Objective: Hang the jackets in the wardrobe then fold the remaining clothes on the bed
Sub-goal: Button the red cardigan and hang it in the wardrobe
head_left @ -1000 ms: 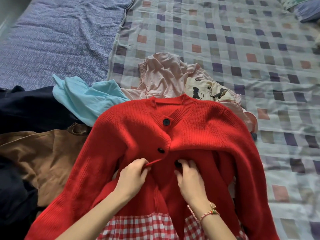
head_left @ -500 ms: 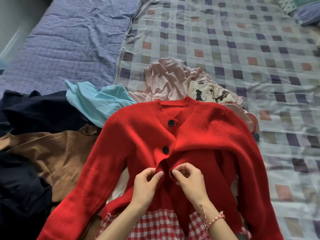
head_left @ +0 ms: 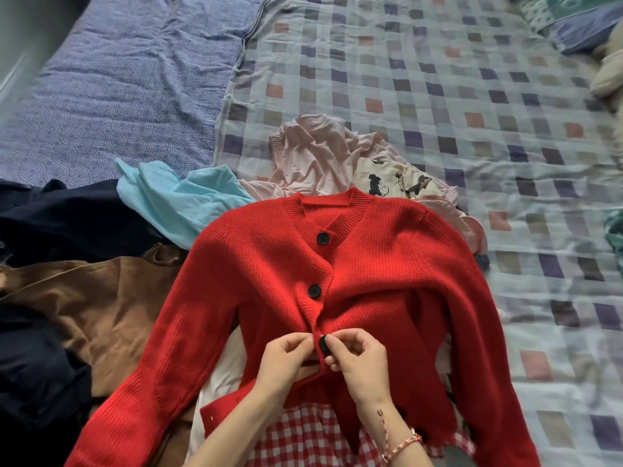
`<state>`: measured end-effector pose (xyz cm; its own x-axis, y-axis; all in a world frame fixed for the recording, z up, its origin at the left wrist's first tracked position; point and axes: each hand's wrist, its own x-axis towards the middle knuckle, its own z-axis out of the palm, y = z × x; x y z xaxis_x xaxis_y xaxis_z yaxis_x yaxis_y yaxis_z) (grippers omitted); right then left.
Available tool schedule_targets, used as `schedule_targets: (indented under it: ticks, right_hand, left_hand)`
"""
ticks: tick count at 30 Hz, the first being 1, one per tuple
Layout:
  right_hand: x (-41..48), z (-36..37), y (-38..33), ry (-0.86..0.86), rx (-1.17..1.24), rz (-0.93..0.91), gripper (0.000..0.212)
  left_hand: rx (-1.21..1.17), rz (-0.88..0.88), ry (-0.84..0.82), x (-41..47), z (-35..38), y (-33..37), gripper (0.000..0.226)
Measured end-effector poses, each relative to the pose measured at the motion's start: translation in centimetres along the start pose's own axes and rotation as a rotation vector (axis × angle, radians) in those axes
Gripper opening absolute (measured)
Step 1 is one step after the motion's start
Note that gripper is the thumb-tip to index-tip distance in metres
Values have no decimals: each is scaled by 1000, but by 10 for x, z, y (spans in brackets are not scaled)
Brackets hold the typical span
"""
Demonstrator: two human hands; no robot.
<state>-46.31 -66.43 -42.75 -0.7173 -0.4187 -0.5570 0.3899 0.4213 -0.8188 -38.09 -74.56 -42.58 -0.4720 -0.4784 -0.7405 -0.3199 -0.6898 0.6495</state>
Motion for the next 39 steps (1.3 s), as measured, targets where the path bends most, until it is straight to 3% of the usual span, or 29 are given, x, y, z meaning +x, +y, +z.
schedule_targets:
  ticks: [3,6,9,14,19,26,31,34,36,39]
  right_hand:
    - [4,-2,-2,-71,-30,2,12]
    - [9,-5,0,-153,-102,-5,17]
    - [9,-6,7,-174,-136,-11,19]
    - [-4,3,10,-95,-208,-85,14]
    - [1,12,20,184,-164,-23,21]
    - [7,10,21,142,-103,51,17]
    - [2,2,26,115,-229,10,14]
    - [-5,-9,27,35,-82,35,14]
    - [-5,-28,30,81,-57,17,16]
    - [-8,-61,50,132,-400,-64,21]
  left_hand:
    - [-144,-106,-83,3,-8,-3,11]
    - [-105,-125,-101,5,-11,-7,5]
    - [67,-32,-27,7,-8,-8,9]
    - [574,307,193,11,-4,-13,24]
    - [621,471,229,7,1,-20,30]
    - [581,521,217,11,-5,-14,23]
    - [412,348,209,18,-13,-8,18]
    - [274,121,112,20,-14,-8,15]
    - [385,157,100,23,-21,-13,17]
    - [911,294,17,19,-39,-29,17]
